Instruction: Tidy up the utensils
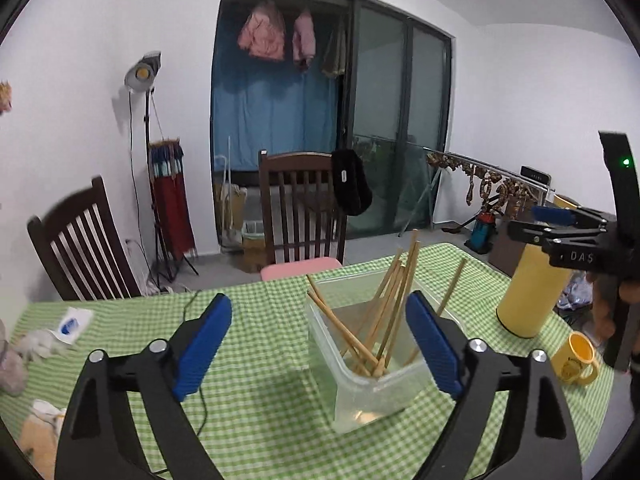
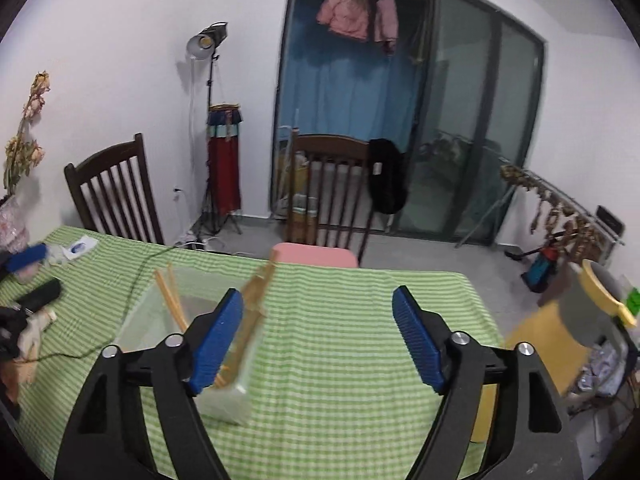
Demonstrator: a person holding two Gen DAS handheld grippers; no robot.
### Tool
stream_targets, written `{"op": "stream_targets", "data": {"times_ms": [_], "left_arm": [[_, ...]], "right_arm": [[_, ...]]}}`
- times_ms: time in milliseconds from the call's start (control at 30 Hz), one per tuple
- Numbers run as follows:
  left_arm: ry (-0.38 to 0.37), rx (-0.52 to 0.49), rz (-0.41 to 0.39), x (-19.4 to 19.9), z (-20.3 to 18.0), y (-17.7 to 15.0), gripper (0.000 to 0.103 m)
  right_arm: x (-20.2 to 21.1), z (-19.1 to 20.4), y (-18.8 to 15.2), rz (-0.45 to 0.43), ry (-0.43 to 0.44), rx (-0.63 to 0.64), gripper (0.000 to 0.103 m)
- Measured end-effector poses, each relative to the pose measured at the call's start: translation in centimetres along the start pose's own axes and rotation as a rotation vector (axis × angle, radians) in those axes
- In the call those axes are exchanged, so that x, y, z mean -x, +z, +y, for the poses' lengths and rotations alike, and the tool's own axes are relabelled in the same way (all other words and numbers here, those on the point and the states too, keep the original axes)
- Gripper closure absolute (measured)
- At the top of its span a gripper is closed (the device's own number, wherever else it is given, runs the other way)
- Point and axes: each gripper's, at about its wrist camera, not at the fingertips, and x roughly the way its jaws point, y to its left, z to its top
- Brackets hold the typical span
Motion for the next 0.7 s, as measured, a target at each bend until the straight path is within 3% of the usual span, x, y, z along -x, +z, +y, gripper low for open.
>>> {"op": "stream_targets", "data": {"times_ms": [300, 700], "left_arm": [[0.041, 0.001, -0.029, 5.5, -0.9, -0.4, 0.008], [0.105, 0.012, -0.097, 10.7, -4.1, -3.5, 0.008]], "right_arm": [[5.0, -4.0, -3.8, -0.02, -0.074, -0.042, 0.018], [9.5, -3.1, -9.2, -0.107, -0.06, -0.09, 0.014]]}}
